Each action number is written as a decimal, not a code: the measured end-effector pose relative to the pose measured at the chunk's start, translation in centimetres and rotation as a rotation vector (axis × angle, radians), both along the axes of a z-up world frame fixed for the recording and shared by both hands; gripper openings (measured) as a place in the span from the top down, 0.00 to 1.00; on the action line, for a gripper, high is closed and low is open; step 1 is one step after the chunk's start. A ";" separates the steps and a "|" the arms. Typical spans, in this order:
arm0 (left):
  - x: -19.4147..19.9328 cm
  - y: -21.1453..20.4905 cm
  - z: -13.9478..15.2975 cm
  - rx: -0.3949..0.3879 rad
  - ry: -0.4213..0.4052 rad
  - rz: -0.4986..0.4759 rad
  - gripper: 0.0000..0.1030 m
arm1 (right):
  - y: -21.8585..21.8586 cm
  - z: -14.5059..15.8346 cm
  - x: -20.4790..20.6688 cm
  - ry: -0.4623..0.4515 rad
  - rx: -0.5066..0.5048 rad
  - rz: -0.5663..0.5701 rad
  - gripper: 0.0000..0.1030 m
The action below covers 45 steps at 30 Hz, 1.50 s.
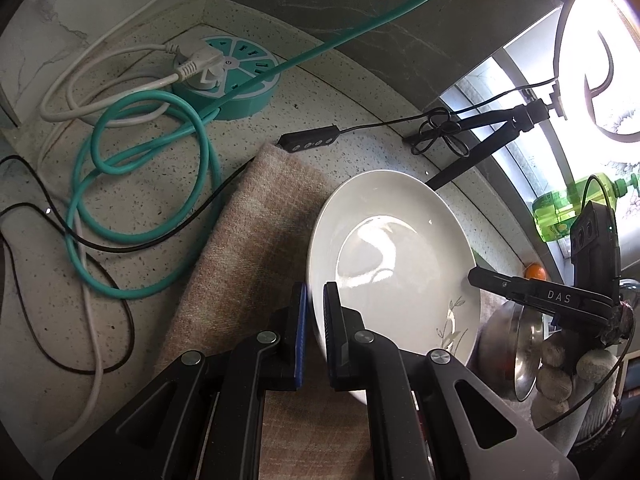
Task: Organize plates and bowls
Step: 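Lift the white oval plate with both grippers and carry it toward the floral stack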
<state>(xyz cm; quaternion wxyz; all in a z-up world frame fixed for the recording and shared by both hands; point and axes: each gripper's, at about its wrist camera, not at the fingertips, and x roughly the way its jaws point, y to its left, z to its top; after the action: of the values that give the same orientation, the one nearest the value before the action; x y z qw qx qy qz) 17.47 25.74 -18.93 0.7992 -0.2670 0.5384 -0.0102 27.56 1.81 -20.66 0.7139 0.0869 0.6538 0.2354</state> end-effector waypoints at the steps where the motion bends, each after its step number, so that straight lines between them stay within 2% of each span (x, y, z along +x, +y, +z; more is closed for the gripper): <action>1: -0.1 0.0 0.1 0.003 -0.002 0.000 0.94 | 0.0 0.1 -0.1 -0.001 0.002 -0.001 0.95; 29: -4.5 2.7 4.4 0.022 -0.080 0.028 0.94 | 1.9 5.2 -4.5 -0.046 0.070 0.007 0.95; 45: -7.6 1.9 6.7 0.025 -0.120 -0.025 0.94 | 0.2 7.6 -8.5 -0.057 0.090 -0.045 0.95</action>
<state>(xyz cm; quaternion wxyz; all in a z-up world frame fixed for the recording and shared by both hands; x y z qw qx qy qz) 9.86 27.62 -12.27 0.8331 -0.2491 0.4930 -0.0291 19.08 2.01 -13.08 0.7327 0.1267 0.6198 0.2507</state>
